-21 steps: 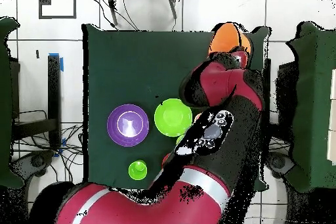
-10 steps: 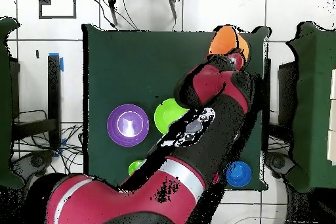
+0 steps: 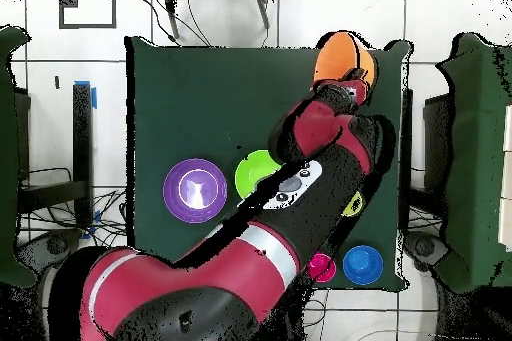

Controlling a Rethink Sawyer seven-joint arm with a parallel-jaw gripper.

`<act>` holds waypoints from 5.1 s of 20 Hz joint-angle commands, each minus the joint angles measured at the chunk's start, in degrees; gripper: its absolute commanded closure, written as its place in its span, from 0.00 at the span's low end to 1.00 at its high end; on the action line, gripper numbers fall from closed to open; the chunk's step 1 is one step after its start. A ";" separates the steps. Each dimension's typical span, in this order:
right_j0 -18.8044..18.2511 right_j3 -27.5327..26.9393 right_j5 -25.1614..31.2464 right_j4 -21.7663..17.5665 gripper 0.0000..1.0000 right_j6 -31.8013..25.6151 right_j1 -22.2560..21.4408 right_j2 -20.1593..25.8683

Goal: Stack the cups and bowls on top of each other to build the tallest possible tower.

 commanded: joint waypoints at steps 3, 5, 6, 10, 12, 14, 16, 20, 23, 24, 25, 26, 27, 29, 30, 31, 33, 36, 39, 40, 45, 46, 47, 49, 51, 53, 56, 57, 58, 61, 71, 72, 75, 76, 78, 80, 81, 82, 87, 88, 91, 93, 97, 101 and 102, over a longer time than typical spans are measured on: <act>0.65 0.55 -4.22 6.47 1.00 8.34 4.95 1.64; 0.90 0.90 -5.25 7.82 1.00 8.20 5.88 1.20; 0.90 0.98 -5.57 8.10 1.00 8.04 6.07 1.20; 0.96 1.45 -6.23 8.36 1.00 7.38 5.93 1.20; 1.25 1.89 -6.18 8.62 1.00 7.30 5.88 1.16; 1.83 2.63 -6.01 9.03 1.00 7.50 5.78 1.05; 2.60 3.35 -6.05 9.82 1.00 7.91 6.06 0.55; 3.31 4.14 -5.45 9.73 1.00 8.19 5.61 1.14; 3.65 4.57 -4.78 9.48 1.00 8.09 4.97 1.82; 3.86 4.72 -4.59 9.56 1.00 8.11 4.83 1.92; 4.06 4.88 -4.41 9.64 1.00 8.13 4.69 2.03; 4.22 5.04 -4.07 9.83 1.00 8.28 4.62 2.30; 4.45 5.27 -4.01 9.98 1.00 8.38 4.48 2.31; 4.87 5.83 -3.77 10.09 1.00 8.57 4.11 2.69; 5.02 6.07 -3.71 9.95 1.00 8.57 3.84 2.93; 5.18 6.27 -3.77 10.02 1.00 8.61 3.72 2.97; 5.41 6.66 -3.30 9.98 1.00 8.62 3.29 3.40; 5.96 6.87 -3.32 11.12 1.00 8.99 3.90 3.24; 6.40 6.83 -3.65 12.48 1.00 9.39 4.80 3.08; 6.56 6.91 -3.96 13.03 1.00 9.56 5.12 3.18; 7.60 7.76 -4.17 15.55 1.00 10.03 6.02 3.53; 8.15 8.09 -4.48 16.71 1.00 10.41 6.56 3.23; 8.44 8.31 -4.64 17.39 1.00 10.51 6.84 3.12; 8.96 8.71 -4.98 18.75 1.00 10.64 7.37 3.09; 9.24 8.93 -5.18 19.69 1.00 10.60 7.70 3.27; 9.20 9.03 -5.08 19.97 1.00 10.44 7.74 3.94; 9.52 9.54 -4.82 20.96 1.00 10.53 7.78 4.47; 9.64 9.74 -4.69 21.25 1.00 10.61 7.76 4.67; 9.68 9.96 -4.59 21.52 1.00 10.83 7.71 5.05; 9.62 10.27 -3.95 22.00 1.00 10.95 7.54 5.93; 7.10 11.38 0.19 21.33 1.00 10.70 5.29 12.06; 6.97 11.49 0.21 21.29 1.00 10.71 5.16 12.44; 6.53 11.78 0.13 21.16 1.00 10.72 4.81 13.59; 6.08 11.96 0.30 20.80 1.00 10.70 4.43 14.51; 5.77 12.17 0.42 20.63 1.00 10.62 4.18 15.22; 4.88 12.54 0.70 19.77 1.00 10.36 3.42 16.84; 4.56 12.62 0.73 19.49 1.00 10.20 3.19 17.32; 3.95 12.87 1.00 18.96 1.00 10.00 2.68 18.35; 1.81 13.73 1.24 17.48 1.00 9.28 1.40 22.03; 1.21 14.07 1.69 17.19 1.00 9.10 0.96 23.09; 0.31 14.81 2.01 16.66 1.00 8.69 0.23 24.73; -0.27 15.39 2.57 16.52 1.00 8.42 -0.20 25.85; -1.60 16.52 3.27 15.75 1.00 7.70 -1.22 28.15; -2.43 17.70 4.46 16.23 1.00 7.45 -1.96 29.71; -2.51 17.98 4.57 16.26 1.00 7.38 -2.12 29.92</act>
